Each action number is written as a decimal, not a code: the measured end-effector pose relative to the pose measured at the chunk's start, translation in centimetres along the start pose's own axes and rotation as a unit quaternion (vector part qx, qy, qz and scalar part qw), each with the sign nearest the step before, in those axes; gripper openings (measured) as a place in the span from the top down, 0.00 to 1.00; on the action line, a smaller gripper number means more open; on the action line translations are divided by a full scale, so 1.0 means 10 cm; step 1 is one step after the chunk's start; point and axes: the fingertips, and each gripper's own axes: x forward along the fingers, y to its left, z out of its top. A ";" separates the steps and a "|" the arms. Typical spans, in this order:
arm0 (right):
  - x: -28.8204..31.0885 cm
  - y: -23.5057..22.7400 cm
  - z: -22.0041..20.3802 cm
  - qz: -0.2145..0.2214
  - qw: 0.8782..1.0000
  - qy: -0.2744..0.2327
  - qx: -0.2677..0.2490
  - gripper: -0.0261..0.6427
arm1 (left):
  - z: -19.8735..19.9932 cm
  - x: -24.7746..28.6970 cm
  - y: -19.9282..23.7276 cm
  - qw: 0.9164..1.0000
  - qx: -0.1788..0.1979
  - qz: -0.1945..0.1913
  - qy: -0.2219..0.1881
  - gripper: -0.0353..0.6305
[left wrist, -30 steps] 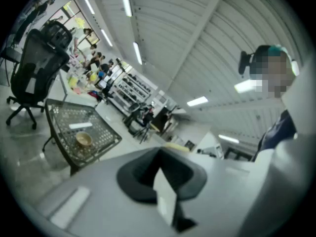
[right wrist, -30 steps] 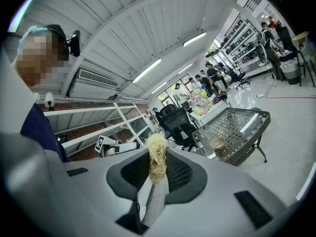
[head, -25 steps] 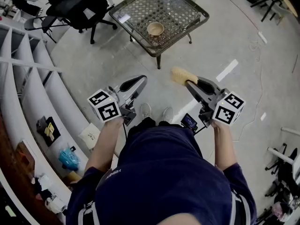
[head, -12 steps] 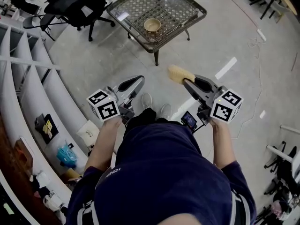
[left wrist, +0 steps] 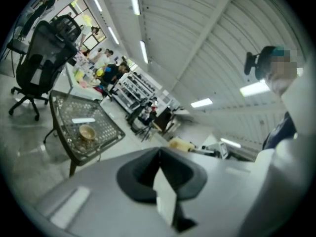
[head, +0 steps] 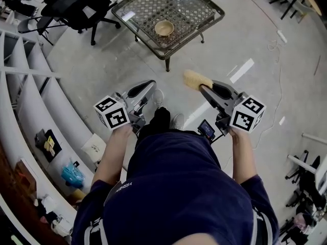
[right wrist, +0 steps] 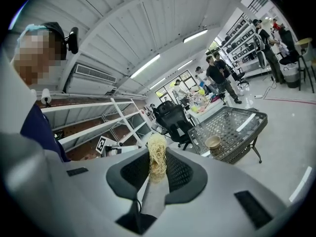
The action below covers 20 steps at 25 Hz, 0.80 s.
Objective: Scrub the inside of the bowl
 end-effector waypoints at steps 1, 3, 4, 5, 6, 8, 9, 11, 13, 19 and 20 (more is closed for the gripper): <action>0.05 -0.03 0.01 -0.002 1.000 0.003 0.003 0.85 | 0.02 0.03 0.06 1.000 -0.003 -0.001 0.002 0.94; 0.17 -0.08 0.04 -0.007 1.000 0.011 0.007 0.85 | 0.10 0.09 0.19 1.000 -0.007 -0.004 0.007 0.94; 0.22 -0.12 0.06 -0.009 1.000 0.015 0.007 0.85 | 0.14 0.12 0.26 1.000 -0.009 -0.004 0.008 0.94; 0.29 -0.16 0.09 -0.011 1.000 0.018 0.008 0.85 | 0.19 0.16 0.33 1.000 -0.011 -0.005 0.009 0.94; 0.35 -0.20 0.13 -0.014 1.000 0.019 0.008 0.85 | 0.24 0.19 0.40 1.000 -0.012 -0.006 0.011 0.94; 0.50 -0.28 0.24 -0.016 1.000 0.019 0.007 0.85 | 0.35 0.26 0.56 1.000 -0.012 -0.006 0.015 0.94; 0.58 -0.32 0.29 -0.018 1.000 0.019 0.006 0.85 | 0.41 0.29 0.64 1.000 -0.012 -0.006 0.017 0.94; 0.73 -0.41 0.39 -0.021 1.000 0.020 0.006 0.85 | 0.55 0.35 0.80 1.000 -0.012 -0.007 0.019 0.94; 0.88 -0.49 0.47 -0.025 0.999 0.022 0.008 0.85 | 0.68 0.39 0.94 1.000 -0.011 -0.008 0.020 0.94; 1.32 -0.70 0.70 -0.041 0.999 0.021 0.012 0.85 | 1.03 0.43 1.37 0.999 -0.008 -0.017 0.030 0.94; 1.39 -0.73 0.73 -0.045 0.999 0.020 0.013 0.85 | 1.08 0.43 1.43 0.999 -0.008 -0.018 0.032 0.94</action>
